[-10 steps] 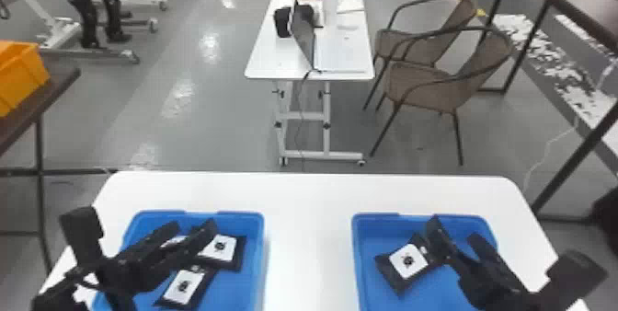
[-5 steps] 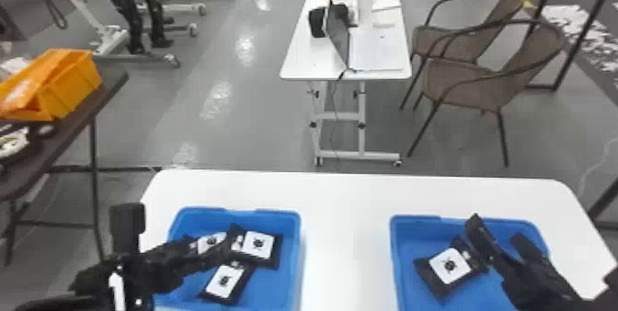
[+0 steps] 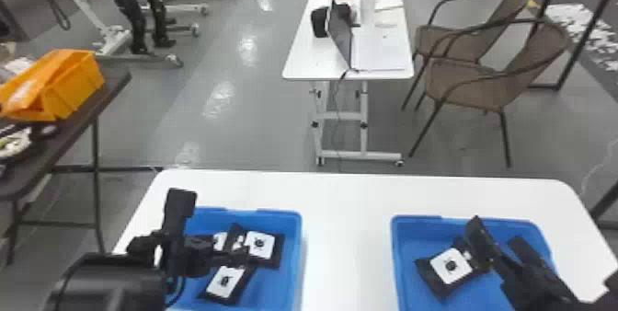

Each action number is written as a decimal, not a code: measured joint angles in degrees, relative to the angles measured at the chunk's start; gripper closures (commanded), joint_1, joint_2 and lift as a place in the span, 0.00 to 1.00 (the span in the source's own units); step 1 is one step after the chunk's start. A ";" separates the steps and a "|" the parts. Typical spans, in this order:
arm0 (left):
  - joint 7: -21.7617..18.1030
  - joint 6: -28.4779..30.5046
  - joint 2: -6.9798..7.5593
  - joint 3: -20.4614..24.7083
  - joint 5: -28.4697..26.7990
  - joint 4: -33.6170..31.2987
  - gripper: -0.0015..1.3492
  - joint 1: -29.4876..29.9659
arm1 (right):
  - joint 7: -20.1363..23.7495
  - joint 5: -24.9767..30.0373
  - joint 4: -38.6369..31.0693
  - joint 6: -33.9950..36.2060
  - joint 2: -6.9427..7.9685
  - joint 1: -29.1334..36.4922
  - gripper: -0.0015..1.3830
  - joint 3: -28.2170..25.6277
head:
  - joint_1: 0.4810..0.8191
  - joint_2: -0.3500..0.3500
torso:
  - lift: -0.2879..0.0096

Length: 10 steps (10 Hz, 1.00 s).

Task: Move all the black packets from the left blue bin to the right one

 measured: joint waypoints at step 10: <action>1.70 -9.74 -0.83 -5.67 -14.23 20.36 0.71 -10.95 | 0.42 -2.34 0.87 0.06 0.00 0.38 0.07 -0.09 | 0.63 0.62 | 0.97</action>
